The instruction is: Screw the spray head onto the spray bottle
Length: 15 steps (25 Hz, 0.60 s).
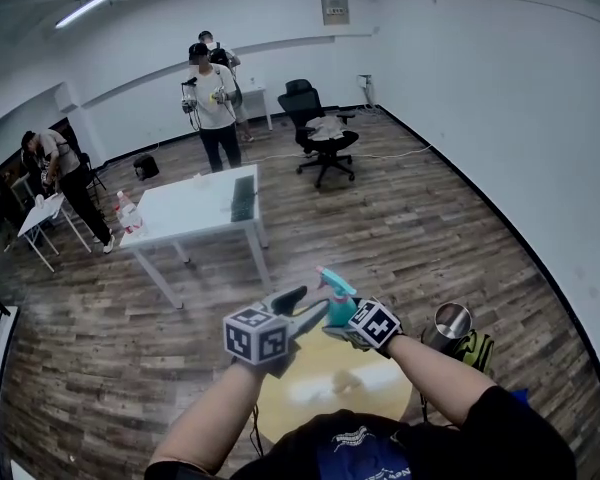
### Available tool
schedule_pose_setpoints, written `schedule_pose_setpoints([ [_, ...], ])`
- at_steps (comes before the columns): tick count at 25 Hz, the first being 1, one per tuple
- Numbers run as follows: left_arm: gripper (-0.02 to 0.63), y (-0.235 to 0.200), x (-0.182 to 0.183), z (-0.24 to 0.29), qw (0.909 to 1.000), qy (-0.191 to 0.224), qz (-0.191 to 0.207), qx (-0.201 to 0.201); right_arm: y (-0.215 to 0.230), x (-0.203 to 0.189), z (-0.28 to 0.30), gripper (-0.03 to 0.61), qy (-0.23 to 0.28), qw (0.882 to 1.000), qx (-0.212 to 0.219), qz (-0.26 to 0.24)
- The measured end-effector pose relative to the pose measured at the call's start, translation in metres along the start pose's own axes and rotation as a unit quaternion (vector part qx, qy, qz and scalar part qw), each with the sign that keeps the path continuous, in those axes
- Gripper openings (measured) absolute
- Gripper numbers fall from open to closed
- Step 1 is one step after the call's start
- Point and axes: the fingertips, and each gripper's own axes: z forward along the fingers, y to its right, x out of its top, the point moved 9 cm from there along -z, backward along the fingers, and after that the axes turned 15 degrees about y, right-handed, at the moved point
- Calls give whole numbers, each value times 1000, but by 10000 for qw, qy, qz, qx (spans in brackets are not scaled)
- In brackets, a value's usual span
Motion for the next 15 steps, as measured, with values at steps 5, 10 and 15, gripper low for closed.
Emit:
schedule_pose_setpoints([
  [5,316,-30,12,14,9881,-124,-1515,218,-8,-1,9,422,-173,9996,41,-237],
  [10,337,-31,10,31,9857,-276,-1651,186,-19,-1,8,423,-236,9986,182,-448],
  [15,337,-23,10,44,9925,-634,-1048,-21,-28,-1,15,422,-311,9970,306,-633],
])
